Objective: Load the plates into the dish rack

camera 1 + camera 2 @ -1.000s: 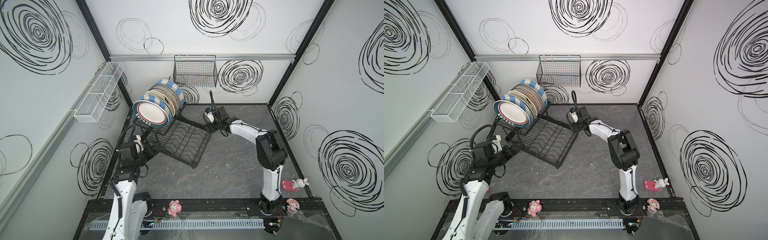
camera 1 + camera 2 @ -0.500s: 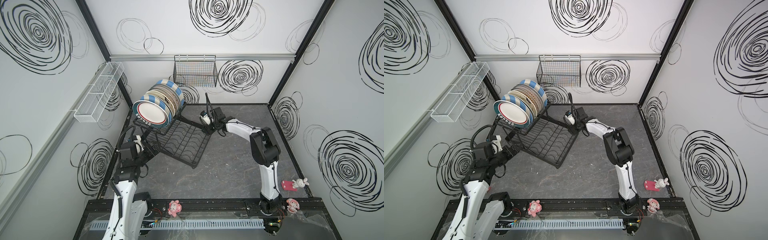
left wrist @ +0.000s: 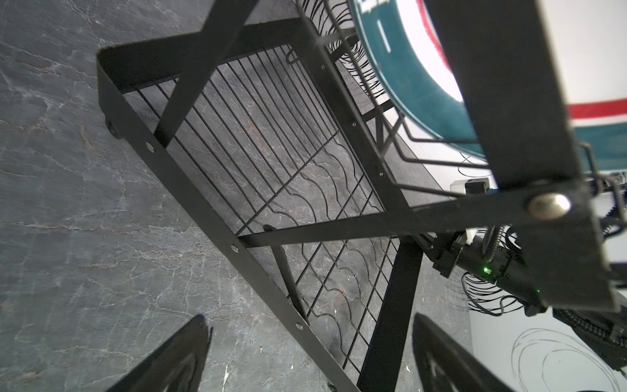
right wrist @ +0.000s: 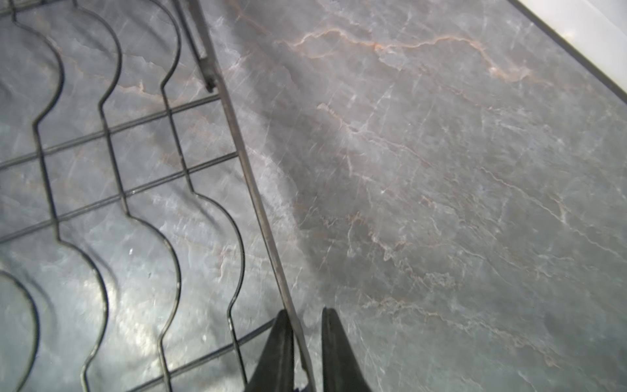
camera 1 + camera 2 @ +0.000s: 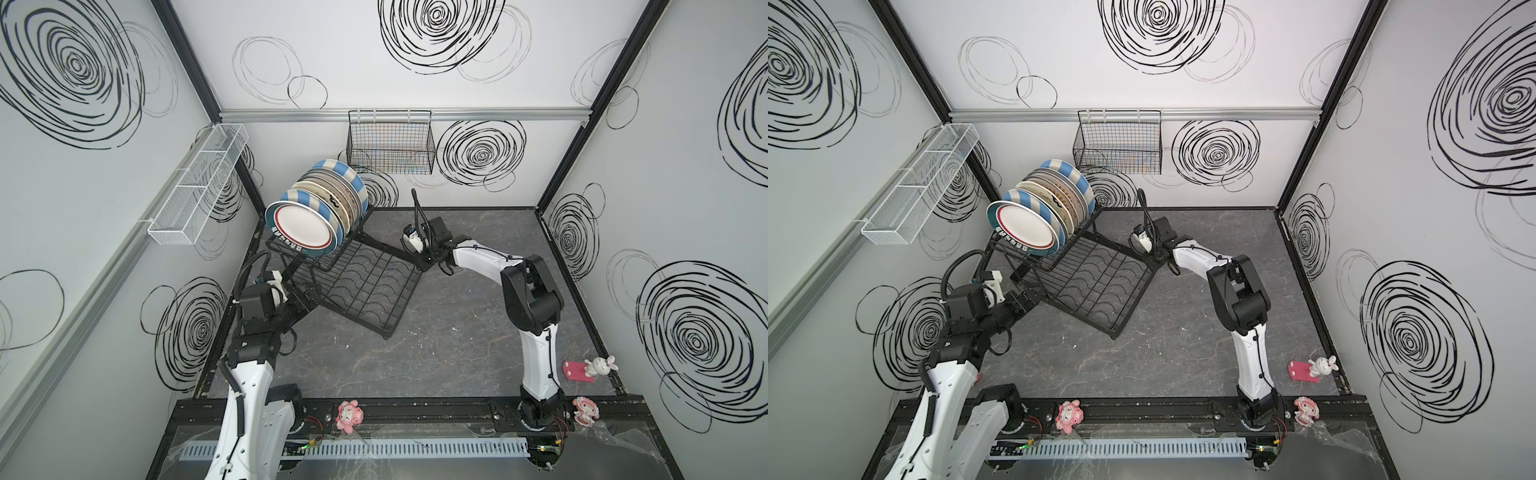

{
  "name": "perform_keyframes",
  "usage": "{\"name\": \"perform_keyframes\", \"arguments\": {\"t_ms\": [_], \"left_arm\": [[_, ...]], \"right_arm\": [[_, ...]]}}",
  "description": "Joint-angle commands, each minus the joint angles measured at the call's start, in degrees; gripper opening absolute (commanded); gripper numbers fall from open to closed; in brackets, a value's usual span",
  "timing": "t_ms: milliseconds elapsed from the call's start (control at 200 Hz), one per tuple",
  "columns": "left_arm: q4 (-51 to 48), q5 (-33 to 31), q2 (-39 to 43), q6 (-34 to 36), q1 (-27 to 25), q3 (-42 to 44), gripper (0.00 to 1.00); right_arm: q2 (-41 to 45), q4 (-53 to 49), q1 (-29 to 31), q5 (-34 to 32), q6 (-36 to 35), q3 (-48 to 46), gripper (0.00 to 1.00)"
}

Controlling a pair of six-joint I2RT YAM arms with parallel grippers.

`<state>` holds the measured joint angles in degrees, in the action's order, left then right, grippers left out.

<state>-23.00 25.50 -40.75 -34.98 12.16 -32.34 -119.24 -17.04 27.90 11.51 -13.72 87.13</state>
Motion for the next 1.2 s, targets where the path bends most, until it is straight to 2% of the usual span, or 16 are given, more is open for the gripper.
{"name": "perform_keyframes", "arguments": {"t_ms": [0,80,480,580,710,755,845,970,1050,1146,1196], "left_arm": [[1.1,-0.4,0.7,-0.1,0.3,-0.6,0.96],[0.8,-0.5,0.5,0.2,0.3,-0.9,0.96],[1.3,-1.6,-0.7,0.5,0.1,-1.2,0.96],[1.6,-3.8,-1.7,1.3,-0.3,-1.5,0.96],[2.6,-10.4,-3.4,2.6,-1.5,-2.6,0.96],[3.6,-13.5,-3.9,2.8,-2.5,-2.9,0.96],[5.9,-19.8,-5.3,2.8,-4.8,-3.3,0.96],[10.5,-31.3,-7.4,2.9,-8.6,-2.7,0.96],[14.2,-36.7,-8.8,3.3,-10.1,-1.6,0.96],[20.1,-42.2,-10.2,3.8,-11.4,0.6,0.96],[23.5,-45.3,-10.8,4.2,-11.4,1.8,0.96]], "right_arm": [[2.7,-2.8,0.0,-4.5,0.4,-3.8,0.04],[4.3,-2.7,-0.7,-5.6,1.4,-6.3,0.0],[17.4,0.9,-9.6,-10.3,13.0,-24.9,0.0],[20.2,0.8,-11.6,-12.2,16.0,-27.9,0.0],[24.0,2.1,-14.5,-12.1,18.8,-31.4,0.0],[25.4,2.9,-15.1,-12.0,19.4,-32.2,0.15],[29.0,5.2,-15.2,-11.2,19.8,-33.7,0.2],[33.7,7.1,-15.2,-9.7,20.2,-34.6,0.52],[37.2,8.3,-15.3,-9.7,20.6,-35.6,0.55],[41.6,10.6,-15.5,-12.1,21.5,-37.5,0.7],[43.8,12.8,-15.5,-15.4,22.2,-39.2,0.72]]}}
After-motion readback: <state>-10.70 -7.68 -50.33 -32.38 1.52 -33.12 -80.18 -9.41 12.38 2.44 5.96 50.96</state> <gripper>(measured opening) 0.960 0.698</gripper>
